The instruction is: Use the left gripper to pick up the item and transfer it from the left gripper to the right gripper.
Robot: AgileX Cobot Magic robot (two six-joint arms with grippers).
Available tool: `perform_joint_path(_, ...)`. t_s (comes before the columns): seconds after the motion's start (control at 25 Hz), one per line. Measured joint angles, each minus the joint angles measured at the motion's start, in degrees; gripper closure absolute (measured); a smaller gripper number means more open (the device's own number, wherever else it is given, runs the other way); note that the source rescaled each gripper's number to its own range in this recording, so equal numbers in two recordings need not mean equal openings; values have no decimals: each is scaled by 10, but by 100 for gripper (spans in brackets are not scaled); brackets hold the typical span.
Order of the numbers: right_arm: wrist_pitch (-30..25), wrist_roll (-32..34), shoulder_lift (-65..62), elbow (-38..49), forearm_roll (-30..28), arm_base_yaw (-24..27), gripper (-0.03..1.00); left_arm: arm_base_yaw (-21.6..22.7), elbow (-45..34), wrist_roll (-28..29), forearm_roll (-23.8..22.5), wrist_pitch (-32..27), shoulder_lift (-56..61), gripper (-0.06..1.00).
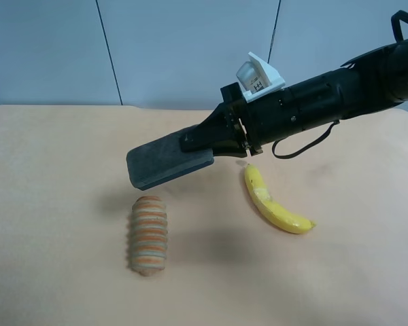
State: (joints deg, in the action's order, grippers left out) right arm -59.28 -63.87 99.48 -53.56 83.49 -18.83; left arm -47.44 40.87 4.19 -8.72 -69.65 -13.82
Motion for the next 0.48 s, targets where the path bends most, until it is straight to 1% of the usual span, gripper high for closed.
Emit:
perform_joint_path(0.24,1,13,0,0,0,0,96,0,-62,-12,36,3,70,-5)
perform_joint_path(0.36,1,15,0,0,0,0,96,0,-90,-20,42,23,105,-5)
perform_joint_path(0.48,1,16,0,0,0,0,96,0,-95,-22,43,31,135,-6)
